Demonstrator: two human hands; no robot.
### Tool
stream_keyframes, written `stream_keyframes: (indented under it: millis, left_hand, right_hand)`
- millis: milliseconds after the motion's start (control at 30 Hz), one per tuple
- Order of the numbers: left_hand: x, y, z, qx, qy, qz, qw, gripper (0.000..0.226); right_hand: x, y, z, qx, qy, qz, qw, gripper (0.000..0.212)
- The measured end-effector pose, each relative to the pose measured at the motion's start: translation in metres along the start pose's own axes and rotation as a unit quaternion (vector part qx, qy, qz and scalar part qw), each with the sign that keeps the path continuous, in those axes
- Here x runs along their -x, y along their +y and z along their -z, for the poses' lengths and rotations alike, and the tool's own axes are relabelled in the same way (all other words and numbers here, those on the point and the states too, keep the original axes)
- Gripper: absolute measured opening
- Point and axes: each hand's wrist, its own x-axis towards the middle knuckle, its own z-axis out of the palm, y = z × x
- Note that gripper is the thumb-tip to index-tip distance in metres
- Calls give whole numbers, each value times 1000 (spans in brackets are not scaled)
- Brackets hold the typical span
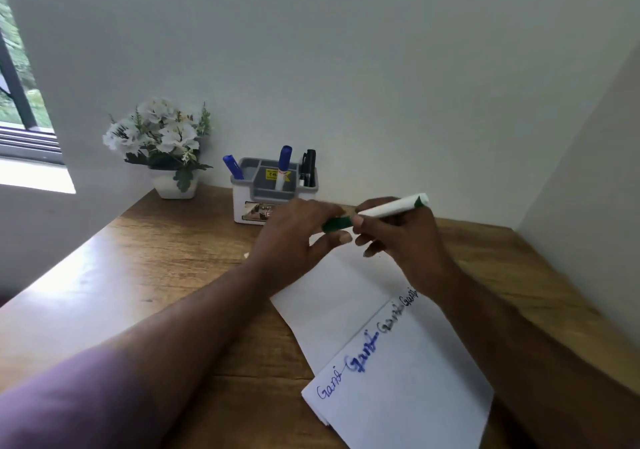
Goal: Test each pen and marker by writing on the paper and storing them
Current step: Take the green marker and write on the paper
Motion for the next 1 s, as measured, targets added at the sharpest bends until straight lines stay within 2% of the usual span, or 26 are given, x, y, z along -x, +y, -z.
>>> stream_keyframes:
  millis: [67,133,267,333,400,467,500,533,600,633,700,767,800,900,1000]
  left_hand:
    - [0,2,0,-2,-19,-30,999,40]
    - [0,4,1,44,-45,-40,997,34]
    - [-2,21,4,151,-128,-19,980,19]
    - [-8,39,11,244,-208,24,947,23]
    - [-14,50,19,328,-300,72,893,30]
    - [-15,57,22,347,-331,87,873,31]
    - [-15,60,20,321,-311,75,891,31]
    - [-14,64,18,261,-271,43,925,31]
    - [-14,68,16,103,-186,-37,976,32]
    - [-12,66,19,38,-155,-51,986,28]
    - [-9,48,30,-15,-53,-66,996,22]
    - [-5,26,32,-4,32,-69,997,17]
    - [-4,22,29,23,23,-51,998,15]
    - [1,37,4,123,-93,-15,988,14]
    - [8,46,-5,214,-126,27,968,11]
  right_hand:
    - [12,4,1,-32,11,-3,999,12]
    - [22,7,3,-33,21,10,999,3]
    - [37,5,13,-20,32,5,999,11]
    - [43,0,25,-32,14,15,999,17]
    - [47,-6,41,-54,-15,27,998,25]
    - [53,-7,48,-62,-15,23,998,27]
    - [56,-6,46,-71,-10,18,997,28]
    - [57,-4,42,-96,1,5,995,31]
    - [52,-2,43,-200,56,-68,976,32]
    - [48,-2,50,-270,99,-113,951,27]
    - [42,1,85,-361,202,-146,899,19]
    - [47,7,113,-346,252,-132,894,19]
    - [51,12,116,-337,241,-129,901,17]
    - [62,15,90,-310,141,-135,931,16]
    - [69,8,64,-307,24,-164,937,17]
